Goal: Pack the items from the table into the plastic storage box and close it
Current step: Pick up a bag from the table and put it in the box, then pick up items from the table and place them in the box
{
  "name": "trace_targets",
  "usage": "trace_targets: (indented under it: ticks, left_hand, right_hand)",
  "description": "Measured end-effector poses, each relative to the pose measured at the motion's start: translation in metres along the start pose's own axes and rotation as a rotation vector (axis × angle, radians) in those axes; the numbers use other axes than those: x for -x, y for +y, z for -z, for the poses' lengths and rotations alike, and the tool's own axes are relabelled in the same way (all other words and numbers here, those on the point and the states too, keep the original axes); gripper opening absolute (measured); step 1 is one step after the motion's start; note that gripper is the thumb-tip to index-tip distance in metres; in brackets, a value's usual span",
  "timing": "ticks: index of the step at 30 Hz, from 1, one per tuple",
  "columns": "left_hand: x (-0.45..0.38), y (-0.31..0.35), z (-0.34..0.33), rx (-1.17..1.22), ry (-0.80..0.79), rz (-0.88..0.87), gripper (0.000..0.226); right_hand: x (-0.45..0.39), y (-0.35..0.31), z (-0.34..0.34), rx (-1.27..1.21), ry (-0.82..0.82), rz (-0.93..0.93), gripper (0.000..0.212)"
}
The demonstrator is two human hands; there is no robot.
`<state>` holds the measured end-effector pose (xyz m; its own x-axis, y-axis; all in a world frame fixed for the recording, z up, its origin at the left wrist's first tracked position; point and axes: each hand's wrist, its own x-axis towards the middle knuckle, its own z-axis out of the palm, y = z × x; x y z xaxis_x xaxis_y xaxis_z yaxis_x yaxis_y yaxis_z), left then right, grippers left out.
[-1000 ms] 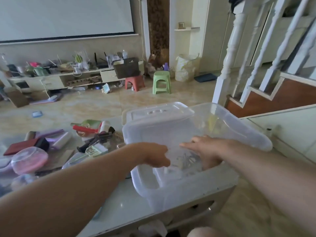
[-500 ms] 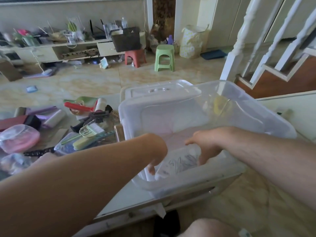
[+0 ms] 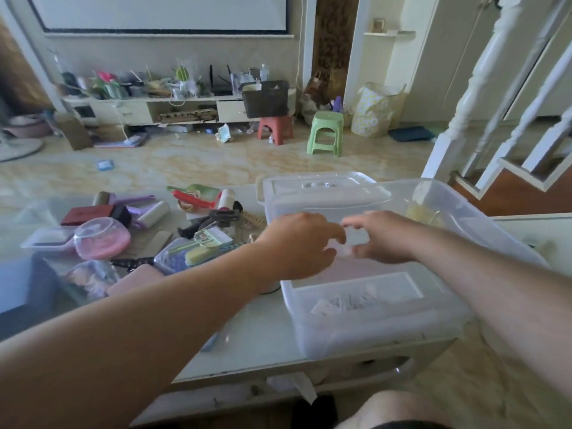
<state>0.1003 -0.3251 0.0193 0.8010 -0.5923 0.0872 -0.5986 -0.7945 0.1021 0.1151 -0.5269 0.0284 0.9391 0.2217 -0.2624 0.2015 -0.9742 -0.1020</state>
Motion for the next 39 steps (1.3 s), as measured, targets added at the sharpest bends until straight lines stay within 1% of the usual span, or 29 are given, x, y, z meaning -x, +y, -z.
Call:
trace_targets:
  ticks: [1, 2, 3, 5, 7, 9, 11, 12, 14, 16, 17, 18, 20, 23, 25, 27, 28, 30, 32, 33, 36, 39]
  left_hand:
    - [0.016, -0.012, 0.010, 0.070, 0.105, -0.008, 0.028]
    - [0.034, -0.029, 0.016, 0.108, 0.171, 0.005, 0.025]
    - [0.051, -0.051, 0.019, 0.122, 0.204, 0.038, 0.024]
    - [0.086, -0.096, 0.022, 0.093, 0.196, 0.156, 0.022]
    - [0.120, -0.139, 0.022, 0.031, 0.151, 0.300, 0.024]
    - [0.154, -0.172, 0.017, -0.003, 0.098, 0.438, 0.029]
    - [0.183, -0.196, 0.002, -0.039, 0.042, 0.543, 0.035]
    - [0.195, -0.206, -0.009, -0.036, 0.009, 0.591, 0.040]
    - [0.213, -0.221, -0.033, -0.001, -0.067, 0.673, 0.056]
    - [0.222, -0.233, -0.058, 0.003, -0.151, 0.695, 0.078]
    - [0.225, -0.238, -0.070, -0.010, -0.182, 0.691, 0.086]
    - [0.225, -0.241, -0.080, -0.028, -0.205, 0.691, 0.090]
    - [0.222, -0.248, -0.097, -0.054, -0.226, 0.709, 0.096]
    - [0.214, -0.254, -0.112, -0.050, -0.185, 0.723, 0.096]
    - [0.210, -0.257, -0.117, -0.058, -0.161, 0.726, 0.100]
    - [0.209, -0.259, -0.120, -0.062, -0.146, 0.726, 0.108]
    - [0.209, -0.260, -0.122, -0.065, -0.136, 0.724, 0.110]
    - [0.209, -0.260, -0.123, -0.065, -0.098, 0.717, 0.109]
    - [0.208, -0.259, -0.120, -0.071, -0.050, 0.712, 0.106]
    - [0.208, -0.258, -0.118, -0.073, -0.030, 0.715, 0.106]
    - [0.209, -0.252, -0.109, -0.071, 0.040, 0.725, 0.104]
    - [0.213, -0.244, -0.101, -0.047, 0.108, 0.725, 0.100]
  right_hand:
    - [0.000, -0.016, 0.009, -0.088, 0.092, 0.037, 0.064]
    - [0.000, -0.034, 0.016, -0.173, 0.177, 0.079, 0.060]
    - [0.001, -0.054, 0.021, -0.235, 0.257, 0.129, 0.058]
    - [0.003, -0.098, 0.025, -0.287, 0.377, 0.242, 0.052]
    - [0.007, -0.144, 0.022, -0.311, 0.412, 0.342, 0.048]
    - [0.004, -0.186, 0.007, -0.312, 0.399, 0.419, 0.046]
    - [-0.009, -0.221, -0.022, -0.268, 0.361, 0.450, 0.049]
    - [-0.020, -0.234, -0.039, -0.237, 0.326, 0.437, 0.051]
    - [-0.040, -0.250, -0.076, -0.159, 0.225, 0.346, 0.053]
    - [-0.056, -0.251, -0.110, 0.023, 0.128, 0.231, 0.052]
    - [-0.061, -0.248, -0.124, 0.126, 0.091, 0.183, 0.051]
    - [-0.066, -0.245, -0.135, 0.199, 0.053, 0.143, 0.052]
    - [-0.075, -0.244, -0.148, 0.244, -0.006, 0.104, 0.056]
    - [-0.091, -0.254, -0.154, 0.219, -0.007, 0.118, 0.059]
    - [-0.098, -0.257, -0.159, 0.138, -0.018, 0.095, 0.059]
    - [-0.101, -0.257, -0.165, 0.057, -0.041, 0.062, 0.051]
    - [-0.102, -0.255, -0.167, 0.024, -0.023, 0.047, 0.046]
    - [-0.102, -0.253, -0.169, -0.012, 0.077, 0.013, 0.043]
    - [-0.101, -0.253, -0.168, 0.062, 0.168, -0.018, 0.049]
    - [-0.100, -0.253, -0.167, 0.121, 0.174, -0.041, 0.055]
    - [-0.100, -0.256, -0.164, 0.192, 0.096, -0.124, 0.074]
    - [-0.102, -0.261, -0.165, 0.188, 0.050, -0.137, 0.082]
